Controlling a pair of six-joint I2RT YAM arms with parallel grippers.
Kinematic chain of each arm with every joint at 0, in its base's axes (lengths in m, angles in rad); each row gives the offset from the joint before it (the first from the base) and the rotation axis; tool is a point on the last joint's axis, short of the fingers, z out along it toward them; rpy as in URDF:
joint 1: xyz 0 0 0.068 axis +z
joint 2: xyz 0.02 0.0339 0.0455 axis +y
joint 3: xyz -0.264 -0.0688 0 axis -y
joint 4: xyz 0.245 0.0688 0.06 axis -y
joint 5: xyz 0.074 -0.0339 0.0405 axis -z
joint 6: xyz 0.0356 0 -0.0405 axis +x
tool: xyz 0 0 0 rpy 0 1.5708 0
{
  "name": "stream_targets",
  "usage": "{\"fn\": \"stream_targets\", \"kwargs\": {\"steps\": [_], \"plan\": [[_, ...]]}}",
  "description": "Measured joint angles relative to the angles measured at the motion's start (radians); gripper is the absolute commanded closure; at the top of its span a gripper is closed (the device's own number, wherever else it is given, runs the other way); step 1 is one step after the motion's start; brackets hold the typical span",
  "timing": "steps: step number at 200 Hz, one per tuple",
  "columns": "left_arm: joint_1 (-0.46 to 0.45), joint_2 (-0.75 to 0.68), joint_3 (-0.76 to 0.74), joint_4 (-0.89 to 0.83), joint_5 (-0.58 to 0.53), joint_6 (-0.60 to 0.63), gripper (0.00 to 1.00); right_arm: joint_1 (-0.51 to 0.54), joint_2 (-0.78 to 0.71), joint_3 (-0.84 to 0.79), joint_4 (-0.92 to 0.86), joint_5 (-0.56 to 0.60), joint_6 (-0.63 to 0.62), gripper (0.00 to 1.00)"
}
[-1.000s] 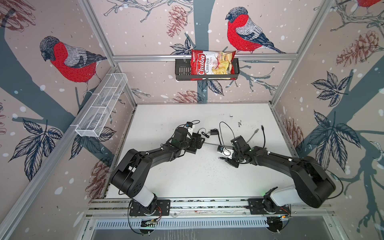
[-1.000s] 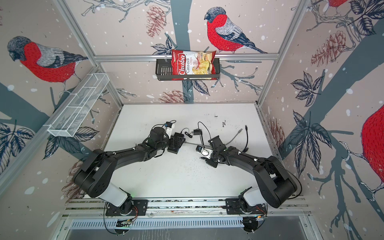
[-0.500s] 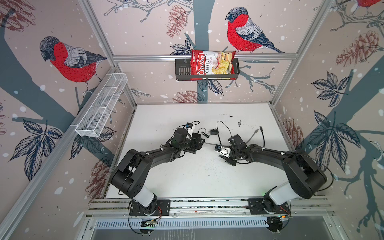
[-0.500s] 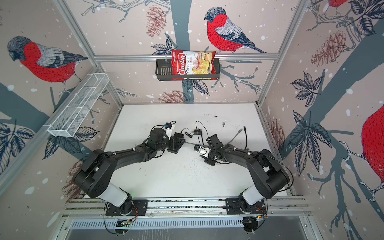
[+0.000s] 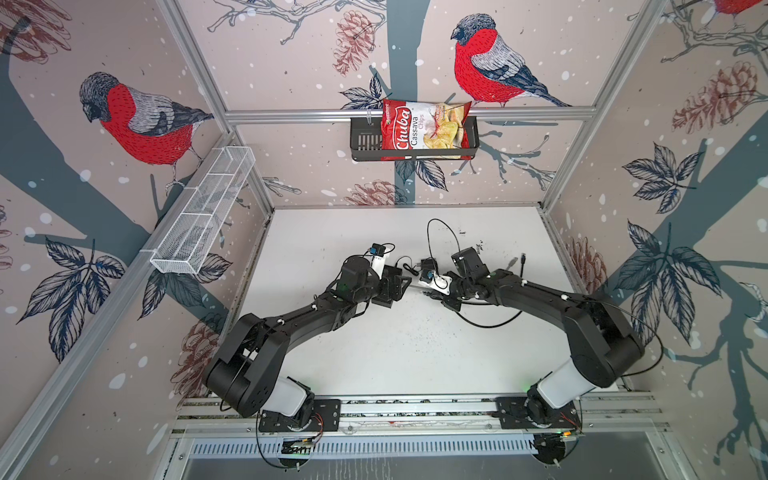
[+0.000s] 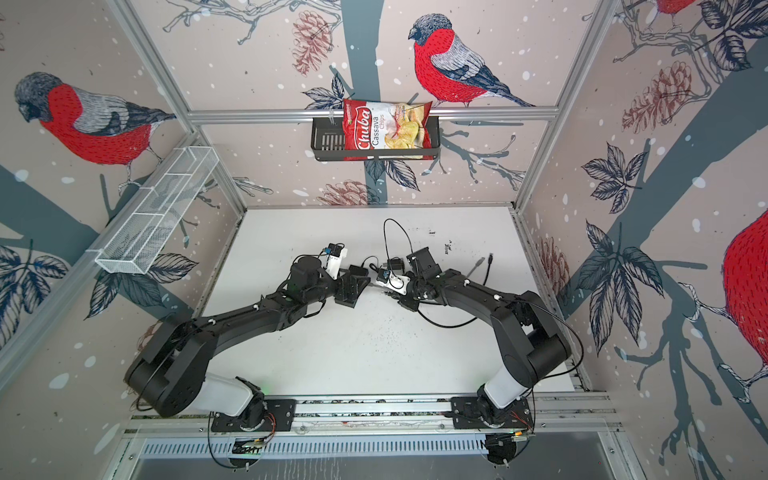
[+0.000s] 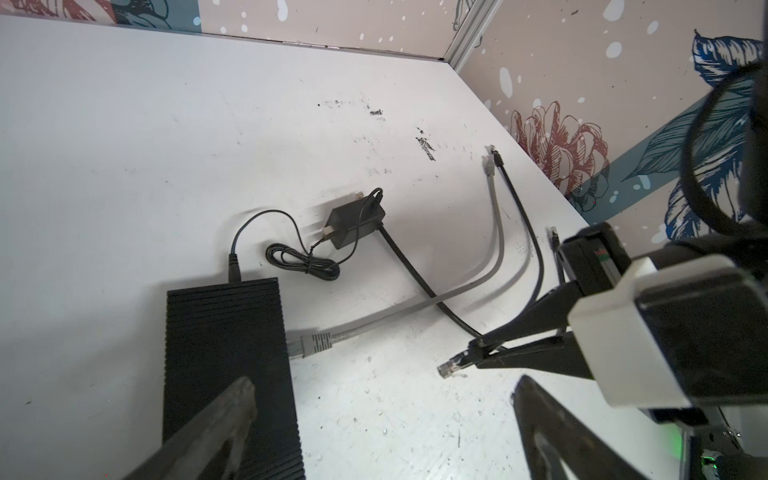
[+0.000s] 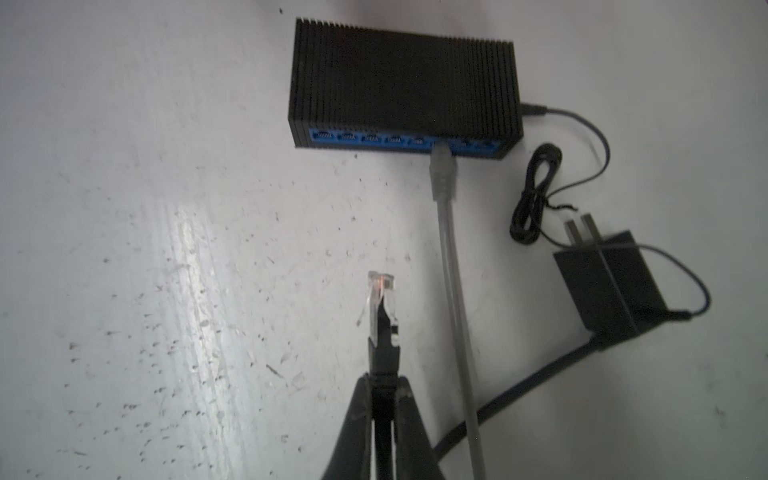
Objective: Insert the plug into the switch port
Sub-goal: 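Carry the black ethernet plug toward the switch with the right gripper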
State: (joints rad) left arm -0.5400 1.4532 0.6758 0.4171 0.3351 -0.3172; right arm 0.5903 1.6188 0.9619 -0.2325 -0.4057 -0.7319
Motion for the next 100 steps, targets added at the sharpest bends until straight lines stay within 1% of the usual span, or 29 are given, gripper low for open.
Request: {"fn": "stream_targets", "kwargs": {"steps": [32,54,75,100], "plan": [[-0.006,0.012,0.044,-0.038,-0.006,-0.030,0.07,-0.002,0.061,0.105,-0.024,-0.108,-0.003,0.99],[-0.007,0.018,0.072,-0.067,-0.030,-0.098,0.09,-0.001,0.079,0.134,-0.010,-0.160,0.000,0.99],[-0.009,0.004,0.071,-0.085,-0.034,-0.179,0.14,-0.001,0.082,0.136,0.009,-0.192,0.030,0.99],[-0.010,0.009,0.079,-0.090,-0.040,-0.267,0.24,0.002,0.079,0.129,0.046,-0.219,0.055,0.99]]}}
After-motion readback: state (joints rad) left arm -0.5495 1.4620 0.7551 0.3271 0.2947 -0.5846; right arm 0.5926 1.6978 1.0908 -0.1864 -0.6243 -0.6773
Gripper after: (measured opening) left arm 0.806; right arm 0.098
